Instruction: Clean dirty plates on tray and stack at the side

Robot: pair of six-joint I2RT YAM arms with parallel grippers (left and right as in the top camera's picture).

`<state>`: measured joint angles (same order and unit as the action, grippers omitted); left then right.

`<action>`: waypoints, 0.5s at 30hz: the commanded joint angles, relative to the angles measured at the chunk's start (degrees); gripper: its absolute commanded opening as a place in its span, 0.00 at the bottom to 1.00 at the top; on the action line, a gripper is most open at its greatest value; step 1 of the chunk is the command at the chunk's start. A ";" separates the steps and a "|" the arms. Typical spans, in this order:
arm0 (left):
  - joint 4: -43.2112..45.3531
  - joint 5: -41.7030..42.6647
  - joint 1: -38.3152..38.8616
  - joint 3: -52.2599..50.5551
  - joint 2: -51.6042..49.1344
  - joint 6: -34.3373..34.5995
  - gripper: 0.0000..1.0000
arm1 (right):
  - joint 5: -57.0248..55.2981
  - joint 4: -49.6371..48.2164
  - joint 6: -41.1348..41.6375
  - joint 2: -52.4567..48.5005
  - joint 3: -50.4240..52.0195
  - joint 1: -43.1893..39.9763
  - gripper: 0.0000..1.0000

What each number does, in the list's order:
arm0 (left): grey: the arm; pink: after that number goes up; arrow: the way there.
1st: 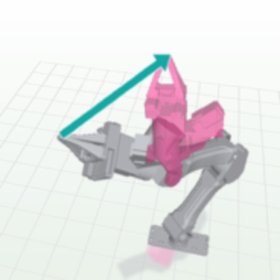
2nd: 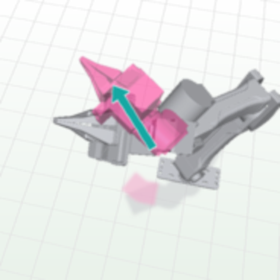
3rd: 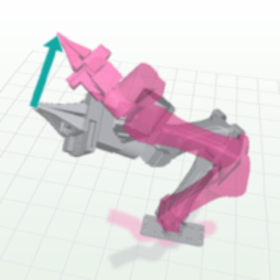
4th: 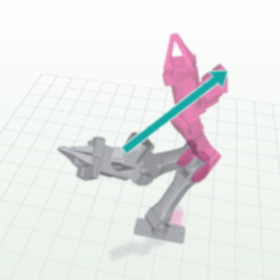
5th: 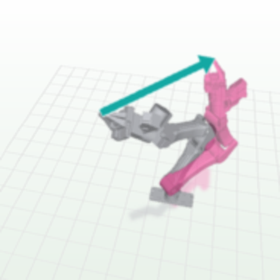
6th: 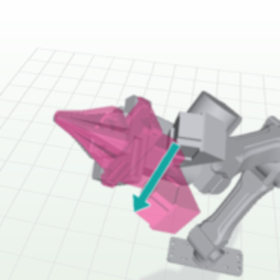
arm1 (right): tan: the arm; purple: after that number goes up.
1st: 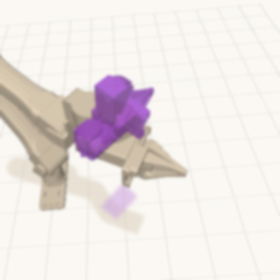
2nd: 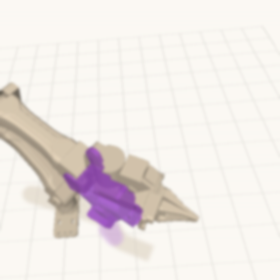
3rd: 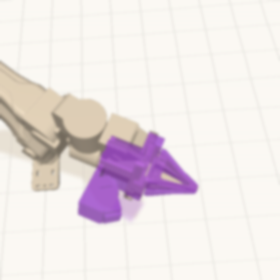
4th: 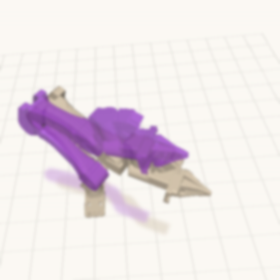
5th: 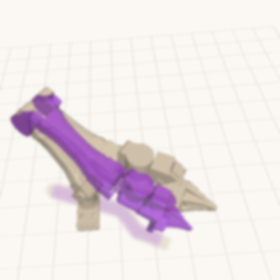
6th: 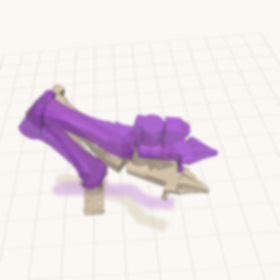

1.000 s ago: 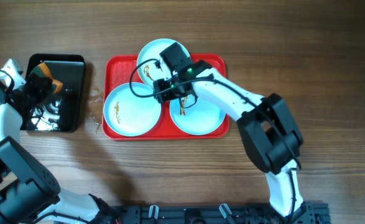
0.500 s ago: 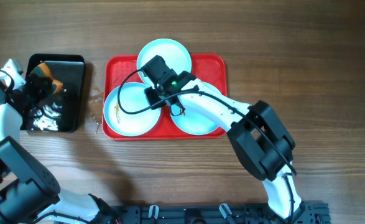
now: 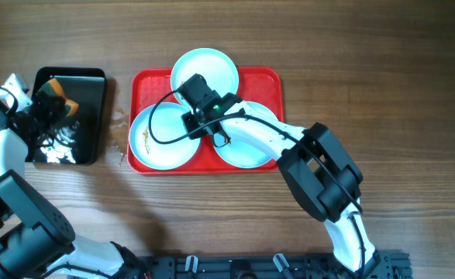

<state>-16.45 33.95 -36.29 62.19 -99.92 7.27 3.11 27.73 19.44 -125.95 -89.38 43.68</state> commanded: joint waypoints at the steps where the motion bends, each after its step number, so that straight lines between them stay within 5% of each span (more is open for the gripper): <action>1: 0.15 0.46 -0.20 -0.28 -0.28 -1.09 0.04 | -0.81 -0.26 0.11 -1.03 0.26 -0.09 0.09; 12: 4.02 6.08 -0.20 -0.26 9.20 -1.09 0.04 | -0.81 -0.31 -0.37 -1.03 0.24 -0.09 0.04; 15: -0.37 -2.29 0.48 -1.60 8.50 -6.19 0.04 | -0.81 -0.39 -0.35 -1.03 0.24 -0.09 0.04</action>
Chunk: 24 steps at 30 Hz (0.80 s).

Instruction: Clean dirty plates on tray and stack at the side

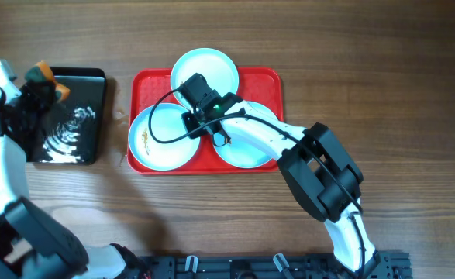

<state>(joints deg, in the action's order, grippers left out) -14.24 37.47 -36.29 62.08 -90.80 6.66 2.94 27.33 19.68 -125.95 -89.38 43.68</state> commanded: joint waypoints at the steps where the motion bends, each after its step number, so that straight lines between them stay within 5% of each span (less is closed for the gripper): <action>1: -2.71 -8.81 0.94 -2.89 -2.03 -7.32 0.04 | -0.63 0.00 -0.57 -1.03 0.24 -0.09 0.04; 4: -1.38 -11.15 1.40 -5.62 -6.82 -8.35 0.04 | -0.63 0.11 -0.61 -1.03 0.24 -0.09 0.04; 9: -0.61 3.45 1.16 -2.93 4.57 -7.30 0.04 | -0.63 0.28 -0.59 -1.03 0.24 -0.09 0.04; 15: -17.22 3.48 2.93 -2.95 8.50 -7.28 0.04 | 0.02 0.26 -1.53 -1.01 0.13 -0.17 0.04; 20: -25.51 3.87 14.84 -2.97 4.87 -4.66 0.04 | 7.10 -0.26 -1.68 -1.01 0.13 -1.73 0.04; 24: -25.57 -5.11 22.84 -2.99 1.27 0.61 0.04 | 11.69 -0.15 -1.70 -1.01 0.13 -2.93 0.04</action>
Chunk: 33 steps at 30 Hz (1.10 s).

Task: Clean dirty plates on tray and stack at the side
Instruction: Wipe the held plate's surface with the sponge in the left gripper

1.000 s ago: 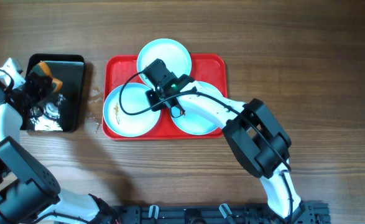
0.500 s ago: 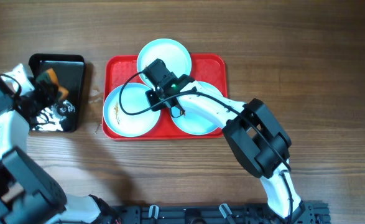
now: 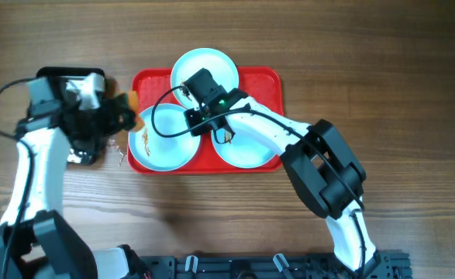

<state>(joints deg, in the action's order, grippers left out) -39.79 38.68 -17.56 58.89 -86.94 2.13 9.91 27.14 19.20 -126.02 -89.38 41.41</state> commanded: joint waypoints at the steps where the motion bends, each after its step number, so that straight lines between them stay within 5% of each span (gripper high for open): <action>1: 0.02 -7.10 5.99 0.20 -4.04 7.50 0.04 | 6.14 0.04 -1.22 -0.94 0.13 -1.14 0.05; 11: -0.46 -14.82 14.19 0.20 -16.90 13.81 0.04 | 6.62 0.52 -1.18 -0.94 0.13 -1.75 0.04; 19: -5.70 -38.93 14.21 0.22 -17.00 13.79 0.04 | 6.19 0.57 -1.22 -0.94 0.13 -1.79 0.04; 25: -5.66 -38.66 14.27 2.36 -11.26 13.84 0.04 | 4.92 0.63 -1.22 -0.94 0.13 -1.79 0.04; 33: -1.44 -26.21 14.60 1.75 -5.16 13.81 0.04 | 4.94 0.33 -1.20 -0.94 0.13 -1.79 0.04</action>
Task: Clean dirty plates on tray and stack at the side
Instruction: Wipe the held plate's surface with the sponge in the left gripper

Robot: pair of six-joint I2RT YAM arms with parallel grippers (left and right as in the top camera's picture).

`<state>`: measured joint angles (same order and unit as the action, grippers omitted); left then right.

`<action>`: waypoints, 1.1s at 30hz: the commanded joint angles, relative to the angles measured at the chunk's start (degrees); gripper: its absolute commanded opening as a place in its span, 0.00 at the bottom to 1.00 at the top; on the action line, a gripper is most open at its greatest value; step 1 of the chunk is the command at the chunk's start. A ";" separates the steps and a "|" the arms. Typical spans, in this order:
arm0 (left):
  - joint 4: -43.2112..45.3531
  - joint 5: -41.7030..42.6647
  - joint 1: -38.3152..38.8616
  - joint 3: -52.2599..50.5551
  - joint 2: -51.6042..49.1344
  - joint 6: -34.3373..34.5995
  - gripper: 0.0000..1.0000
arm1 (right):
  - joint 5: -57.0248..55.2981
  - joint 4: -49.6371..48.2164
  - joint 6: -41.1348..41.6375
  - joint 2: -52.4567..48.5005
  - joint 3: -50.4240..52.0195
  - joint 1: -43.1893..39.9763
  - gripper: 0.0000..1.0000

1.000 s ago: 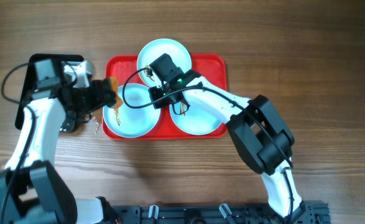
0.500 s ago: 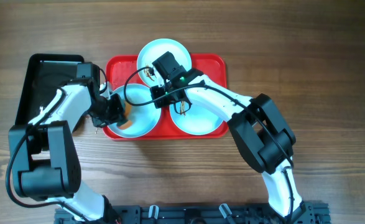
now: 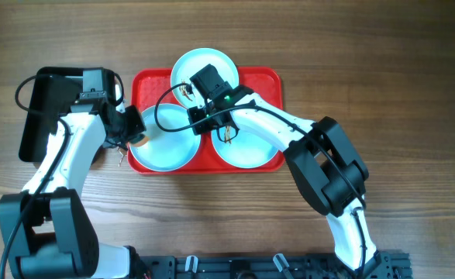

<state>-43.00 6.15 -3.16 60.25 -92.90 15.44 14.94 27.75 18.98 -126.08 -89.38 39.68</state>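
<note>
A red tray (image 3: 275, 85) holds three pale blue plates. The left plate (image 3: 165, 143) is being met at its left rim by my left gripper (image 3: 136, 133), which is shut on an orange sponge (image 3: 139, 140), only a sliver of it showing. Over the lower left rim of the top plate (image 3: 208, 59) sits my right gripper (image 3: 184, 91), with brownish dirt beside its fingers; how its jaws stand is hidden. The right plate (image 3: 246, 151) lies under the right arm and carries a small dark smear near its upper left rim.
A black tray (image 3: 45, 116) lies on the table left of the red tray, partly under my left arm. A few small crumbs (image 3: 119, 159) lie on the wood between the two trays. The right arm slants across the red tray's middle.
My left gripper has moved from the red tray's upper left edge down to the left plate's left rim with the sponge. The right gripper has shifted slightly up on the top plate.
My left gripper held the orange sponge over the black tray, first inside it, then at its upper left corner. Then it was at the red tray's left edge, and now at the left plate's rim. My right gripper stayed at the top plate throughout.
</note>
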 commanded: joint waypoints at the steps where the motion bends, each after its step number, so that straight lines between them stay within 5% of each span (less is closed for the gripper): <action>1: 3.10 7.39 0.48 -0.26 0.28 1.40 0.04 | -0.09 -0.31 -0.98 -0.87 0.13 -0.07 0.04; 12: 13.07 9.86 6.51 -5.99 -10.99 3.43 0.04 | -0.11 -0.46 -1.03 -0.87 0.13 -0.07 0.04; 21: 2.01 -29.09 6.43 -4.61 -3.56 3.45 0.04 | -1.64 0.35 -1.44 -0.87 0.13 -0.07 0.04; 33: 10.54 -30.62 1.18 -4.63 11.04 3.50 0.04 | -1.64 2.38 -3.85 1.99 -2.62 0.00 0.04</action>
<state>-33.19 -23.14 2.26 55.68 -82.96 18.37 13.87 29.02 17.23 -126.21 -89.80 39.70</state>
